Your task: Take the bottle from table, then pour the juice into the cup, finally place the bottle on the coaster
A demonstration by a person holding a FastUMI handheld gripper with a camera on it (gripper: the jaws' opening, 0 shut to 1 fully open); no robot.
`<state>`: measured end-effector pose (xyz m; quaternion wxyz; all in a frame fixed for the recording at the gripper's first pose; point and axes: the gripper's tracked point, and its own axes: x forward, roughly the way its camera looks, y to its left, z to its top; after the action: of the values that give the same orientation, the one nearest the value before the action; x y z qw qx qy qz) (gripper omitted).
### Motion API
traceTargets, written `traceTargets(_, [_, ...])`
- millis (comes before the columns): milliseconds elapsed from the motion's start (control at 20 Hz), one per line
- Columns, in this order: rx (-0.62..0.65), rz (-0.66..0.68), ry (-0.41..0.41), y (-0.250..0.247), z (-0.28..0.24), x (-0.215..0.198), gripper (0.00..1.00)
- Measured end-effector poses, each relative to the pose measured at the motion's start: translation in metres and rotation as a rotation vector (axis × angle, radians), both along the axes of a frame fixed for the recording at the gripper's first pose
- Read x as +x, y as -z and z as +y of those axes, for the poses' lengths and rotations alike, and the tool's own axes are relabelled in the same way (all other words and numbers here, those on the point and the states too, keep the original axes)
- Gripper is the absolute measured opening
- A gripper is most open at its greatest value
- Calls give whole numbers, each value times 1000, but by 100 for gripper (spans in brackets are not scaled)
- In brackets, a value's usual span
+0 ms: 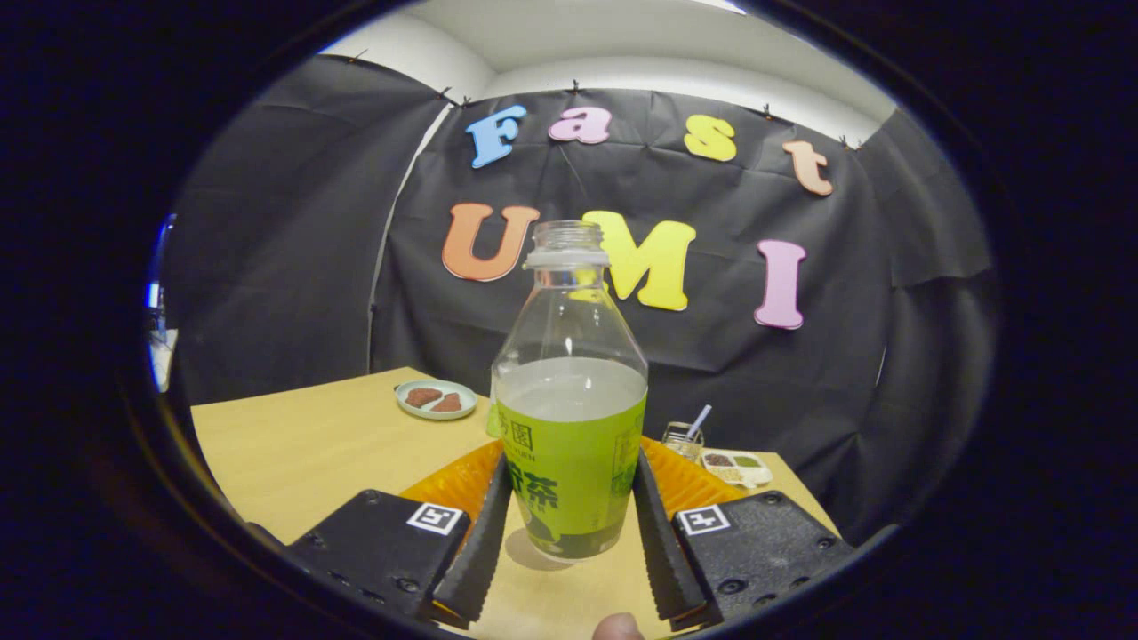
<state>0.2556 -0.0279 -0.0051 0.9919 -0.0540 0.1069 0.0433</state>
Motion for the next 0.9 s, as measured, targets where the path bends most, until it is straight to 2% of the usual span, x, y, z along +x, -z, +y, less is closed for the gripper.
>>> traceTargets(300, [119,49,0,50,2,42,74])
traceTargets(900, [156,153,19,135,3,80,76])
